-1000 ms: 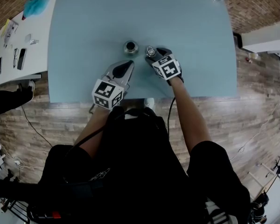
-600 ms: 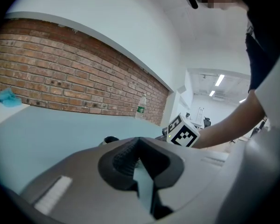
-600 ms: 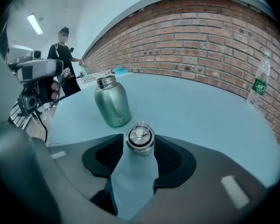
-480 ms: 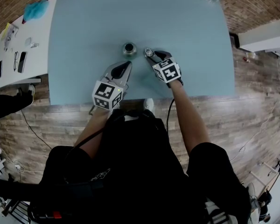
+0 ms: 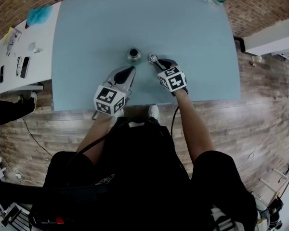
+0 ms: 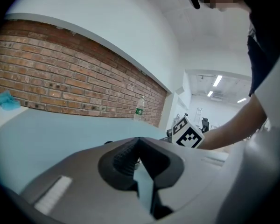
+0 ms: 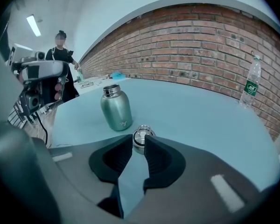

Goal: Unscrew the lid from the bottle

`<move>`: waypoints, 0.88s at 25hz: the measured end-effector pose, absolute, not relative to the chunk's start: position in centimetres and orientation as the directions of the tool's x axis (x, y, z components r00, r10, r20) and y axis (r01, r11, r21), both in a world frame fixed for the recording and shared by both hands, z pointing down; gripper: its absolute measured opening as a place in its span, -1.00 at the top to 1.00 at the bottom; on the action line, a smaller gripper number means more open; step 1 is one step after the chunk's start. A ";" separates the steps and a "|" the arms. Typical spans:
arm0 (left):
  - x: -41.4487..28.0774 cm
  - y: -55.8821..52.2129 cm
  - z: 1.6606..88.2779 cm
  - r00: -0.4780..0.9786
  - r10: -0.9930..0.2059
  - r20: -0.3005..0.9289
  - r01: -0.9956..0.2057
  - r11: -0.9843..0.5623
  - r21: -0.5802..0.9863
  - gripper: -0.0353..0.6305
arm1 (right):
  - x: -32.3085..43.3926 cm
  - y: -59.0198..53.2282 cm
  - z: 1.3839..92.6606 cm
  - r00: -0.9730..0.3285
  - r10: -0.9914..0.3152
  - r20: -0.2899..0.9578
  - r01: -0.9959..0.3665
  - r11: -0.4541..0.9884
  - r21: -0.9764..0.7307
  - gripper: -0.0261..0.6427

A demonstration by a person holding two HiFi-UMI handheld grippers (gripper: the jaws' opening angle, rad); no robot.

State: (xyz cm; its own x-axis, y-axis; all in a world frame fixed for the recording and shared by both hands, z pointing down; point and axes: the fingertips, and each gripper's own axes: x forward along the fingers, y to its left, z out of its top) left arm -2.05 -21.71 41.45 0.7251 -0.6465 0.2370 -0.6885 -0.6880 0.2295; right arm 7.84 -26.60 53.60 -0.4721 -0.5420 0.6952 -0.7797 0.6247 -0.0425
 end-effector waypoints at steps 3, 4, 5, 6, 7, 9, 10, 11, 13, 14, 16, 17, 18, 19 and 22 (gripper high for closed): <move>-2.0 -21.9 41.0 0.723 -0.651 0.232 -0.690 -0.690 0.218 0.90 | 8.0 -26.9 52.7 -0.468 -0.566 0.679 -0.790 0.611 -0.035 0.75; -2.0 -22.0 40.8 0.722 -0.652 0.229 -0.691 -0.690 0.214 0.90 | 8.0 -27.0 52.3 -0.467 -0.574 0.673 -0.794 0.608 -0.032 0.80; -2.1 -22.0 40.6 0.721 -0.655 0.226 -0.692 -0.690 0.211 0.90 | 8.0 -27.0 52.0 -0.466 -0.581 0.667 -0.796 0.605 -0.029 0.83; -2.1 -22.0 40.5 0.721 -0.657 0.223 -0.693 -0.690 0.209 0.90 | 7.9 -27.0 51.8 -0.467 -0.586 0.662 -0.796 0.604 -0.027 0.84; -2.2 -22.0 40.4 0.720 -0.658 0.220 -0.694 -0.690 0.206 0.90 | 7.7 -26.9 51.6 -0.469 -0.590 0.657 -0.797 0.604 -0.027 0.85; -2.3 -22.1 40.1 0.719 -0.661 0.215 -0.695 -0.691 0.198 0.90 | 7.5 -26.7 51.1 -0.473 -0.597 0.648 -0.798 0.602 -0.028 0.87; -2.4 -22.1 39.9 0.718 -0.663 0.213 -0.696 -0.691 0.195 0.90 | 7.4 -26.5 50.9 -0.476 -0.601 0.642 -0.799 0.600 -0.030 0.88; -2.5 -22.1 39.7 0.716 -0.666 0.210 -0.698 -0.690 0.192 0.90 | 7.2 -26.4 50.6 -0.479 -0.605 0.635 -0.800 0.599 -0.033 0.89; -2.8 -22.2 39.3 0.711 -0.674 0.203 -0.703 -0.686 0.186 0.90 | 6.9 -26.3 49.9 -0.492 -0.616 0.616 -0.802 0.596 -0.044 0.91; -2.9 -22.2 39.1 0.708 -0.677 0.199 -0.706 -0.684 0.182 0.90 | 6.7 -26.3 49.5 -0.499 -0.622 0.603 -0.802 0.595 -0.051 0.91; -3.1 -22.2 38.8 0.705 -0.682 0.193 -0.709 -0.683 0.176 0.90 | 6.3 -26.1 48.7 -0.516 -0.635 0.575 -0.800 0.597 -0.058 0.91; -3.2 -22.1 38.7 0.705 -0.684 0.190 -0.709 -0.683 0.173 0.90 | 6.1 -26.0 48.3 -0.524 -0.640 0.561 -0.796 0.602 -0.056 0.91; -3.3 -22.2 38.5 0.704 -0.685 0.187 -0.710 -0.684 0.168 0.90 | 5.8 -25.9 47.8 -0.532 -0.645 0.549 -0.792 0.609 -0.053 0.91; -3.5 -22.3 38.3 0.702 -0.687 0.185 -0.712 -0.683 0.164 0.90 | 5.5 -26.0 47.4 -0.540 -0.649 0.536 -0.788 0.614 -0.050 0.91; -4.2 -22.3 37.9 0.694 -0.698 0.176 -0.720 -0.676 0.158 0.90 | 5.1 -25.9 46.1 -0.556 -0.665 0.498 -0.785 0.617 -0.052 0.91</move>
